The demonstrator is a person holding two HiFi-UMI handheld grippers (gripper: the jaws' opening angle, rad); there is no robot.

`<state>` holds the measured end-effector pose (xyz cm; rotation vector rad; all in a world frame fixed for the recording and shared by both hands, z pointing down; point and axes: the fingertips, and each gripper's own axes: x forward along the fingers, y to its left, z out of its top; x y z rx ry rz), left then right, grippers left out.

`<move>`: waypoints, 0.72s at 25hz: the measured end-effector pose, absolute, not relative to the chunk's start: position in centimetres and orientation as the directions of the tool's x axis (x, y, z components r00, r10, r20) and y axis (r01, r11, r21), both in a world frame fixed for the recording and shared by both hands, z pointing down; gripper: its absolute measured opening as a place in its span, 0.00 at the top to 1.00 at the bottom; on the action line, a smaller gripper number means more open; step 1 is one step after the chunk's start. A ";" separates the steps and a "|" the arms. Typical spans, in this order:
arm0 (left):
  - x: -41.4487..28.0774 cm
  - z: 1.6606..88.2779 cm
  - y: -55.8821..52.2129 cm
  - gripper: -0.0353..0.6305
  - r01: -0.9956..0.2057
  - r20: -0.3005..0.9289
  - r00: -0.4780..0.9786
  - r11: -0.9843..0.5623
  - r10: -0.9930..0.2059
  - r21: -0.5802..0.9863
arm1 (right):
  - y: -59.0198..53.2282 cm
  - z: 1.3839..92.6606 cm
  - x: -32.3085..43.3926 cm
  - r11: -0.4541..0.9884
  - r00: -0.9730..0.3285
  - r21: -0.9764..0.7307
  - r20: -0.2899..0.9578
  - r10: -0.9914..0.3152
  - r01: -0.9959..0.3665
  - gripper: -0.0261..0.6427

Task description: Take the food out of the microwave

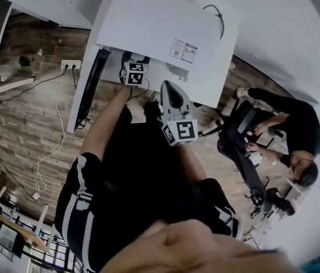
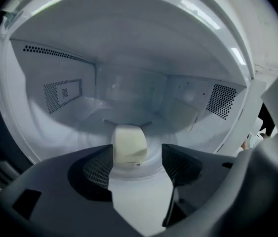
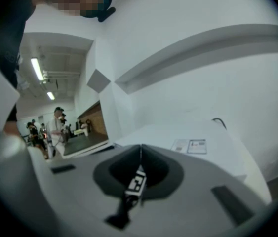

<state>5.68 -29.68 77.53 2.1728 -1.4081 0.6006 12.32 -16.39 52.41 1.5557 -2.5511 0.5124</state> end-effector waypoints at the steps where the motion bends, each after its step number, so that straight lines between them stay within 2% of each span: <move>1: 5.7 77.9 -30.0 0.46 -0.923 0.598 0.370 -0.353 -0.711 0.152 | -16.4 52.6 12.5 0.415 -0.467 -0.229 0.269 -0.842 -0.880 0.92; 18: 5.1 79.9 -32.6 0.44 -0.936 0.678 0.297 -0.345 -0.672 0.067 | -17.4 53.6 14.2 0.371 -0.430 -0.238 0.284 -0.857 -0.897 0.92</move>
